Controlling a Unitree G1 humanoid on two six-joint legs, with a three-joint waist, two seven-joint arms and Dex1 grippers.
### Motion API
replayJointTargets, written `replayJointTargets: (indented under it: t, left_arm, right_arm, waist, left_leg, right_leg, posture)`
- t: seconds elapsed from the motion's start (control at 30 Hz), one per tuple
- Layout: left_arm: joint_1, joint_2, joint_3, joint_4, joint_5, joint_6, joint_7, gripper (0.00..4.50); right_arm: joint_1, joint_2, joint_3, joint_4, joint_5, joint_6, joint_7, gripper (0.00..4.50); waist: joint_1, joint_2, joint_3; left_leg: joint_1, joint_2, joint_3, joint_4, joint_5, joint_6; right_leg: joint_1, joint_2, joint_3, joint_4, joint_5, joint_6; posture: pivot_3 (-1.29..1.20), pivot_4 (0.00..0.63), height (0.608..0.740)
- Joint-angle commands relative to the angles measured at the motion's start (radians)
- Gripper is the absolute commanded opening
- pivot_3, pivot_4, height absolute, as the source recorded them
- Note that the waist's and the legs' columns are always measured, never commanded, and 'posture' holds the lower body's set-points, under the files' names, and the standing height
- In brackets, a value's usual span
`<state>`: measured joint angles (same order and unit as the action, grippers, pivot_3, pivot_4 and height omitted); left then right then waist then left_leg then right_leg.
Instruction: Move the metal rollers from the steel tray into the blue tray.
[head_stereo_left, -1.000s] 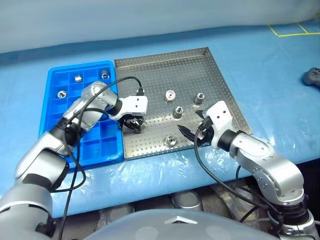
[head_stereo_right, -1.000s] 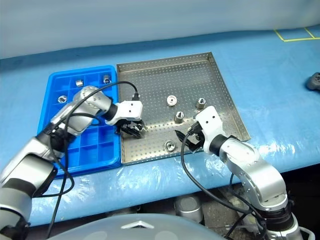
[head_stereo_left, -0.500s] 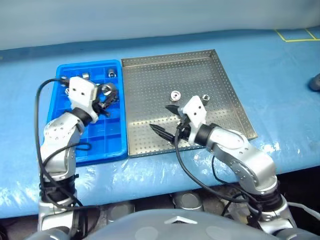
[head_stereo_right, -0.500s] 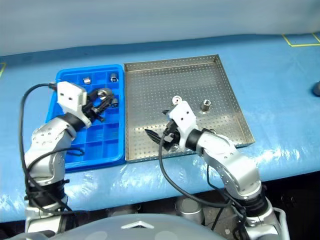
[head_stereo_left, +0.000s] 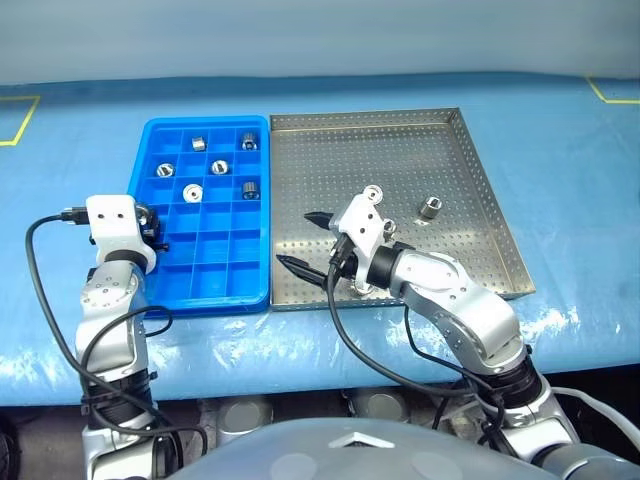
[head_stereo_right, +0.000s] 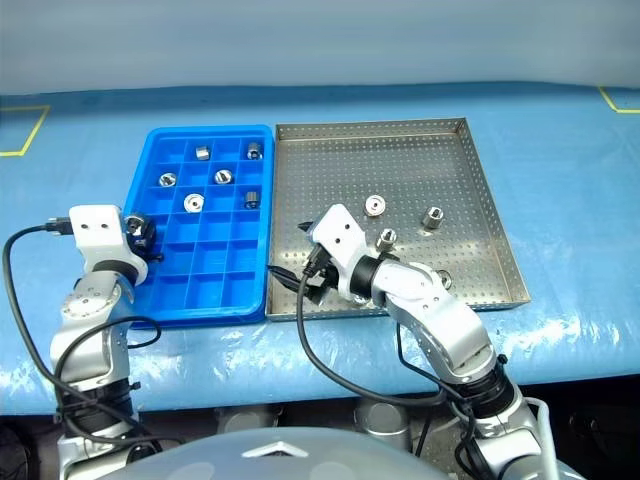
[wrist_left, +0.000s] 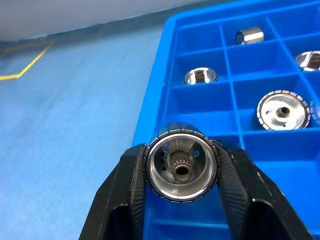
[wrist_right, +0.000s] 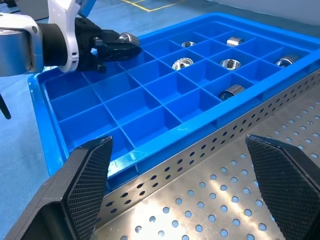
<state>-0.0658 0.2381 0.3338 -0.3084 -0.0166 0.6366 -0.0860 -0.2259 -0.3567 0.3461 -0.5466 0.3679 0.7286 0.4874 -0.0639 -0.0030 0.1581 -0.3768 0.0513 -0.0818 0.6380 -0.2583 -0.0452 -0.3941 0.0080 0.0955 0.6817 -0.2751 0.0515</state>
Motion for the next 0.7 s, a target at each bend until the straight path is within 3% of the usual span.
replayJointTargets:
  t: [0.03, 0.2, 0.23, 0.47, 0.6, 0.7]
  left_arm:
    - [-0.028, 0.007, 0.001, 0.047, -0.013, -0.003, 0.009, 2.69]
    - [-0.074, 0.005, -0.024, -0.031, -0.059, 0.016, -0.027, 4.39]
    - [-0.096, 0.01, -0.042, -0.072, -0.093, 0.02, -0.062, 4.48]
    - [-0.302, 0.085, -0.166, -0.114, -0.294, 0.094, -0.303, 4.48]
    - [-0.412, 0.122, -0.331, 0.06, -0.286, 0.09, -0.434, 4.48]
    - [-0.498, 0.084, -0.408, 0.237, -0.229, 0.031, -0.426, 4.48]
  right_arm:
    - [0.007, 0.0, -0.021, -0.039, -0.007, -0.021, -0.007, 4.5]
    - [0.036, -0.012, -0.045, -0.073, -0.007, -0.013, -0.019, 4.5]
    - [0.045, -0.02, -0.057, -0.085, -0.004, -0.009, -0.021, 4.5]
    - [0.128, -0.094, -0.215, -0.123, 0.011, 0.011, -0.039, 4.5]
    - [0.199, -0.136, -0.313, -0.122, 0.0, 0.012, -0.058, 4.5]
    - [0.232, -0.136, -0.345, -0.127, -0.003, 0.012, -0.077, 4.5]
  waist:
    - [-0.004, 0.0, 0.0]
    - [-0.022, 0.0, 0.0]
    - [-0.023, 0.0, 0.0]
    - [-0.024, -0.001, 0.0]
    - [-0.04, 0.0, 0.0]
    - [-0.062, 0.0, 0.0]
  left_leg:
    - [0.0, 0.0, 0.0, 0.0, 0.0, 0.0]
    - [0.0, 0.0, 0.0, 0.0, 0.001, -0.002]
    - [0.0, 0.0, 0.0, 0.0, 0.001, -0.002]
    - [-0.002, -0.002, 0.0, 0.0, 0.001, -0.003]
    - [-0.001, -0.002, 0.0, -0.001, 0.001, -0.002]
    - [-0.001, -0.002, 0.0, -0.001, 0.001, -0.002]
  right_leg:
    - [0.0, 0.0, 0.0, 0.0, 0.0, 0.0]
    - [0.0, 0.0, 0.0, 0.0, 0.001, 0.001]
    - [0.0, 0.0, 0.0, 0.0, 0.001, 0.001]
    - [0.0, -0.001, 0.0, -0.001, 0.001, 0.002]
    - [0.0, -0.001, 0.001, -0.002, 0.001, 0.002]
    - [0.0, 0.0, 0.001, -0.002, 0.0, 0.003]
  posture:
    - [-0.07, 0.15, 0.74]
    - [-0.1, 0.15, 0.74]
    - [-0.1, 0.15, 0.74]
    - [-0.12, 0.15, 0.74]
    - [-0.15, 0.15, 0.74]
    - [-0.17, 0.15, 0.74]
